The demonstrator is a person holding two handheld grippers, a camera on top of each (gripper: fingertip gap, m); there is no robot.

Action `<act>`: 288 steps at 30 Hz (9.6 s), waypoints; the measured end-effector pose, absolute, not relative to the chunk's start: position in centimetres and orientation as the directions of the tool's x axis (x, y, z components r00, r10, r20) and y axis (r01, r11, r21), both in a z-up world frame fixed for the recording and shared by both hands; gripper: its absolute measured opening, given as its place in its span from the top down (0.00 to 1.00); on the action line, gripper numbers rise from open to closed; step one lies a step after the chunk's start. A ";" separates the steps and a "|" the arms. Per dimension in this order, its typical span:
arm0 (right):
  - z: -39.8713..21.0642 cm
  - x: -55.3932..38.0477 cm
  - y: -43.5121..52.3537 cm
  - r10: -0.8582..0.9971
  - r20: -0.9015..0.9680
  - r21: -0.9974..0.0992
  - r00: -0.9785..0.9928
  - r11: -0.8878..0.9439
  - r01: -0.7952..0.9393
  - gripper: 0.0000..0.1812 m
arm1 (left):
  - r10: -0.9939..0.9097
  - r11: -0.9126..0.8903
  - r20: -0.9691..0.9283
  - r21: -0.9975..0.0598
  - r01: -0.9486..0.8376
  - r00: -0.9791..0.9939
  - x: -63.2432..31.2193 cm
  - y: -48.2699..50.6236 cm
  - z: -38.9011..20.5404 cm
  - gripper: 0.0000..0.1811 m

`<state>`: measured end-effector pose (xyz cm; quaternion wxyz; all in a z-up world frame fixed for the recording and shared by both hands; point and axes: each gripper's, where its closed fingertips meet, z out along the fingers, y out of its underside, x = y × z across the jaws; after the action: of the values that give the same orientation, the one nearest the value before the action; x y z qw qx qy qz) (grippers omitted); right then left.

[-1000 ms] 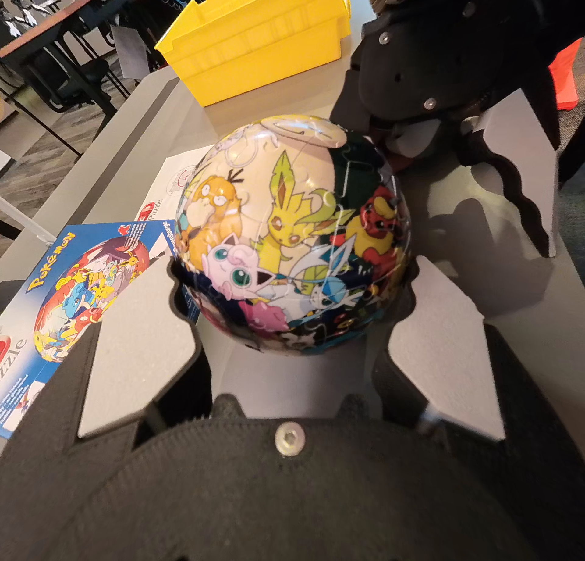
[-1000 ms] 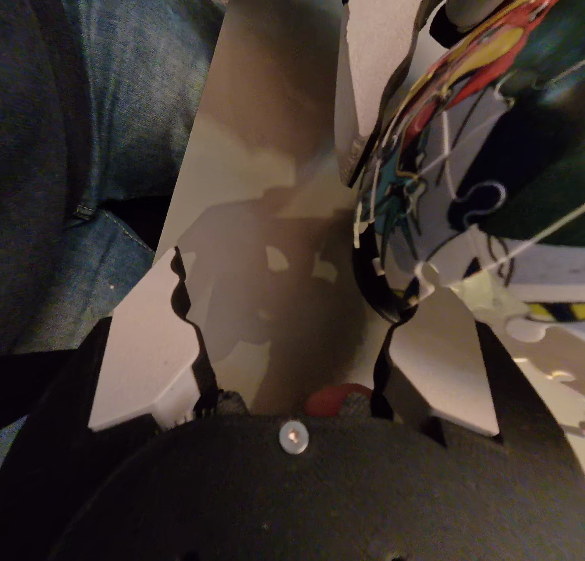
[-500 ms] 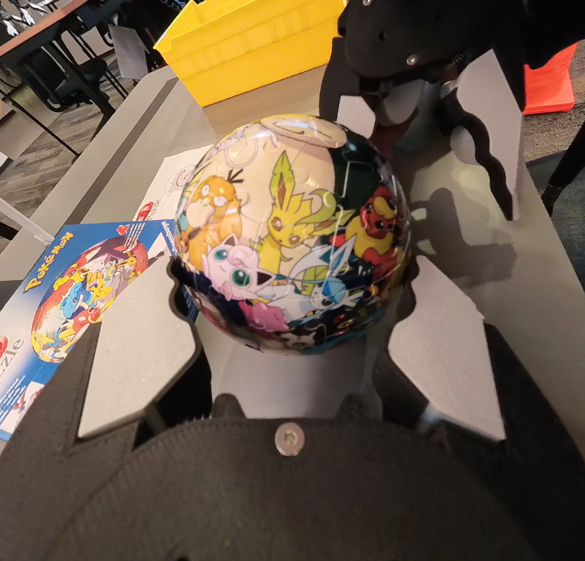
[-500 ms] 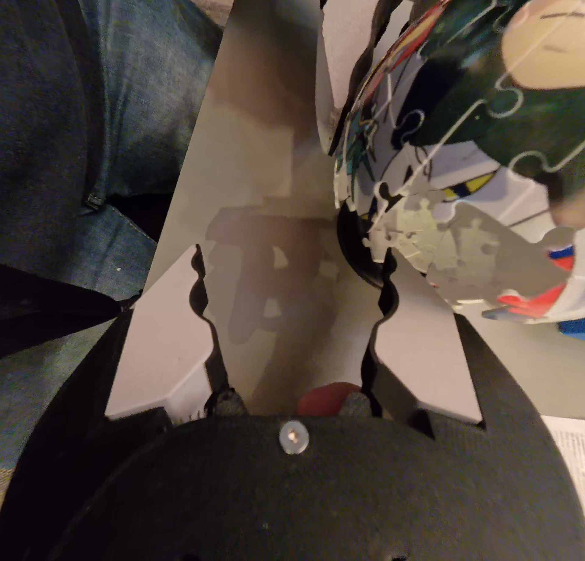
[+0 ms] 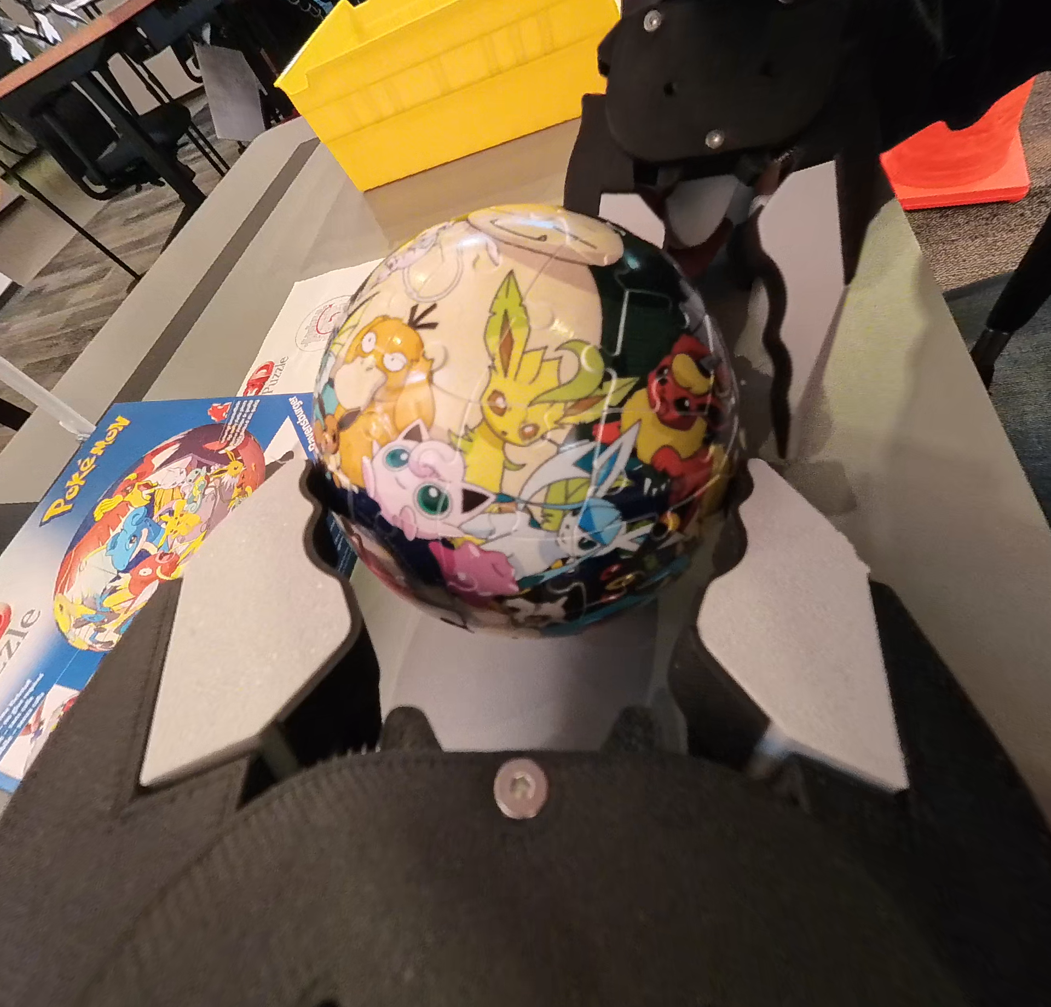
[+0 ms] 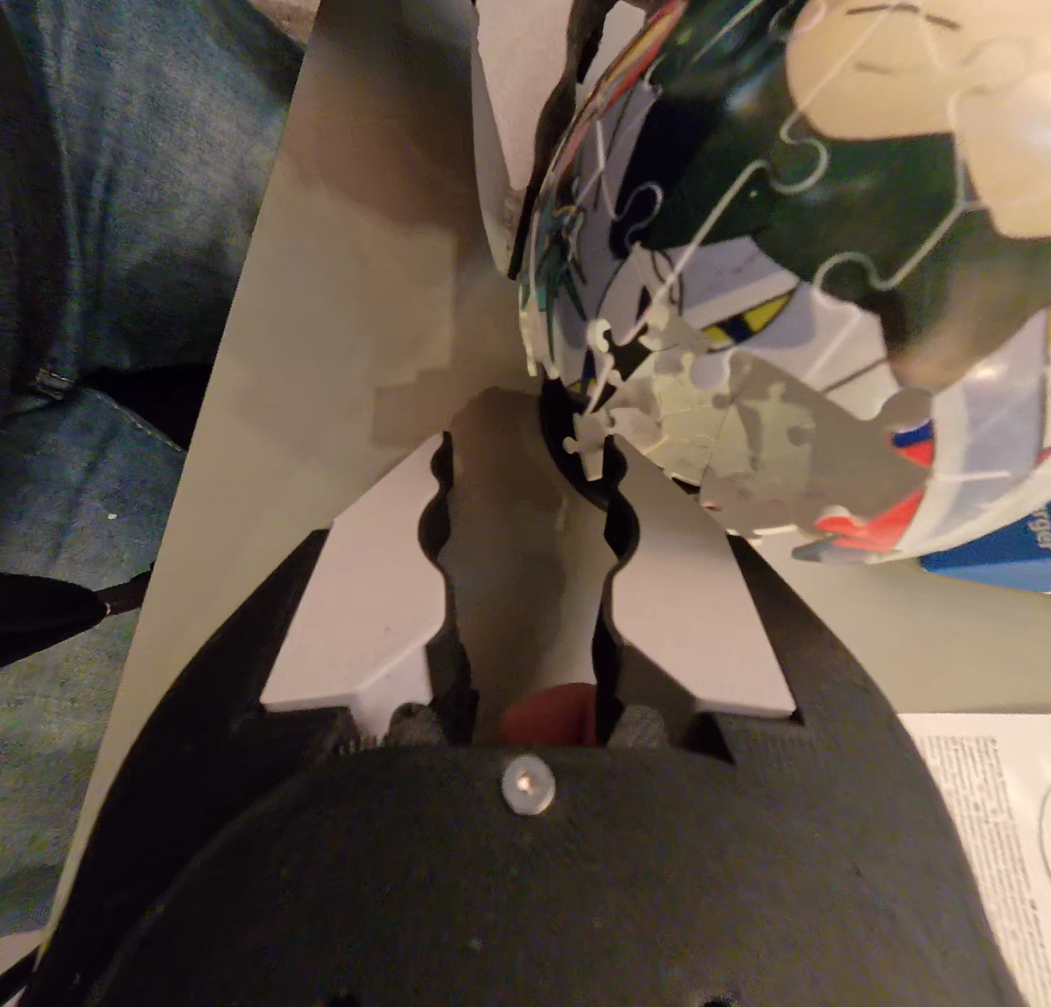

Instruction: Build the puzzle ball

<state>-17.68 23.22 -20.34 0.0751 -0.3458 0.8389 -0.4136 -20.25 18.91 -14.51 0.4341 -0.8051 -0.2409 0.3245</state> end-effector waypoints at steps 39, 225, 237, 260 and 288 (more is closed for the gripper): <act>-18.9 -18.7 21.6 -0.517 0.495 -0.709 -0.699 0.225 -0.669 1.00 | 0.673 -0.493 -0.306 -0.864 0.100 0.674 -20.2 19.0 -14.5 0.28; -21.1 -19.2 26.1 -0.445 0.187 -0.660 -0.876 0.603 -0.448 0.95 | 0.641 -0.489 -0.301 -0.869 0.074 0.706 -20.6 19.1 -14.6 0.29; -21.3 -19.1 25.3 -0.108 0.020 -0.716 -0.994 0.692 -0.089 0.77 | 0.654 -0.468 -0.281 -0.879 0.084 0.703 -20.9 19.3 -14.6 0.29; -18.2 -18.7 24.8 -0.274 -0.006 -0.833 -0.962 0.533 -0.147 0.88 | 0.642 -0.408 -0.248 -0.912 0.049 0.726 -21.3 19.3 -14.3 0.29; -19.8 -18.7 21.7 -0.437 0.127 -0.772 -0.891 0.520 -0.365 0.87 | 0.594 -0.373 -0.237 -0.928 0.003 0.769 -22.9 20.0 -14.0 0.29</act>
<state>-18.73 21.71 -19.82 0.0412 -0.2302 0.8709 -0.4323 -22.86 20.01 -14.02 0.5259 -0.7796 -0.1915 0.2809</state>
